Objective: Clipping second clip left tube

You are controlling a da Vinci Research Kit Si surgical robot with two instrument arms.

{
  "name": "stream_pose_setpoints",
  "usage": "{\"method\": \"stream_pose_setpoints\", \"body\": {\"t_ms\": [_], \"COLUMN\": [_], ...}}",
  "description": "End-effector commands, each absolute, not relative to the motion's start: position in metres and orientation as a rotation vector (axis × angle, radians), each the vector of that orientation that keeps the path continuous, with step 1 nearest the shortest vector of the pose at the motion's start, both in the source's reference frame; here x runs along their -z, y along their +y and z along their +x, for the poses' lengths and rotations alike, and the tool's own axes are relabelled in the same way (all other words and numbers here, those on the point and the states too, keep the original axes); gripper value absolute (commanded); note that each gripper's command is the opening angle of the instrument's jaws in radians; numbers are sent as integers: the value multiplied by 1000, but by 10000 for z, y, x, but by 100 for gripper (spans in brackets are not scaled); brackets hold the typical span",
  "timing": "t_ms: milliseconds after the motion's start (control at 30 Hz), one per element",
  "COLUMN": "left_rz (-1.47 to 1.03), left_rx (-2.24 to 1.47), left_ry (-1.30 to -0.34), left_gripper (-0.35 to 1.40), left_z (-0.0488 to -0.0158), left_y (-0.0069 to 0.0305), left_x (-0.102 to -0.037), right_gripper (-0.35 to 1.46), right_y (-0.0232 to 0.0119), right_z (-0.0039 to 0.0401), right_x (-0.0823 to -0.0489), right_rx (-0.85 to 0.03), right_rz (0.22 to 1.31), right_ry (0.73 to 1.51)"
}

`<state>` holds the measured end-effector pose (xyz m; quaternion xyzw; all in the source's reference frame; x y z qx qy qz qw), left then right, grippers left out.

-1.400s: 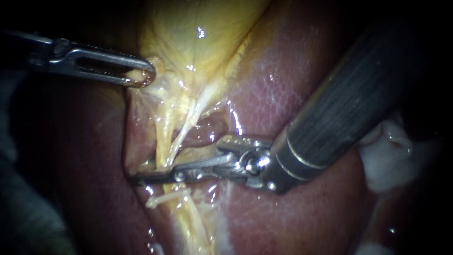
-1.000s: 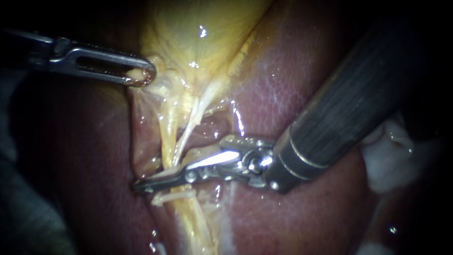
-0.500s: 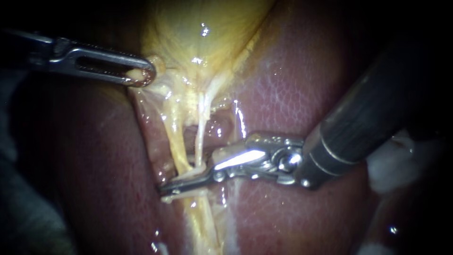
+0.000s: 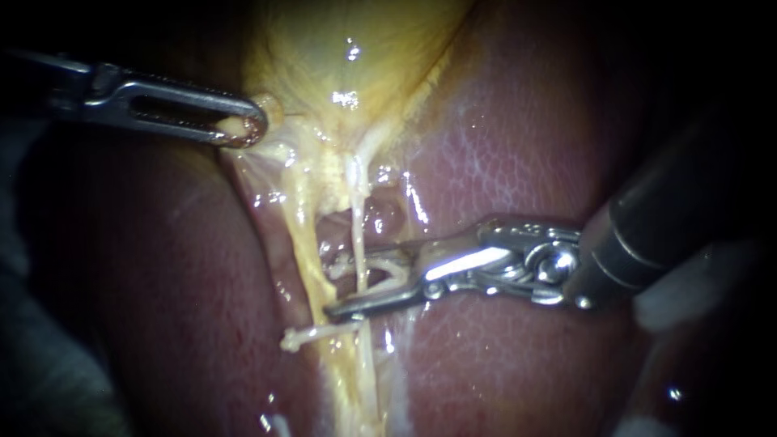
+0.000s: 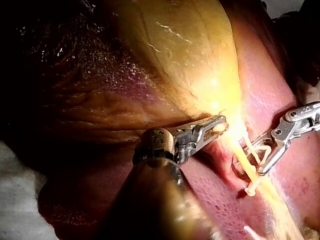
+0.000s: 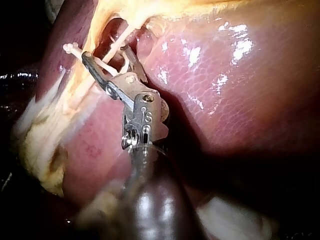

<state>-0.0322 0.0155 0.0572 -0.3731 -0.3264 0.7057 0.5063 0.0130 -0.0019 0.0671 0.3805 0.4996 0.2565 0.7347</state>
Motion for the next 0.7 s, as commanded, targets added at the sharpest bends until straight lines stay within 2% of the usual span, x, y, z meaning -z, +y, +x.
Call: {"method": "stream_pose_setpoints", "body": {"t_ms": [33,700], "left_rz": [-900,-900], "left_rx": [-1702,-1702], "left_ry": [-787,-788], "left_gripper": [-35,-35], "left_z": [-322,-321], "left_y": [155,155], "left_x": [-572,-571], "right_gripper": [50,50], "right_y": [-19,-13], "right_z": [127,97], "right_x": [-670,-670], "right_rx": [-562,-552], "right_rz": [838,831], "right_ry": [1099,1082]}}
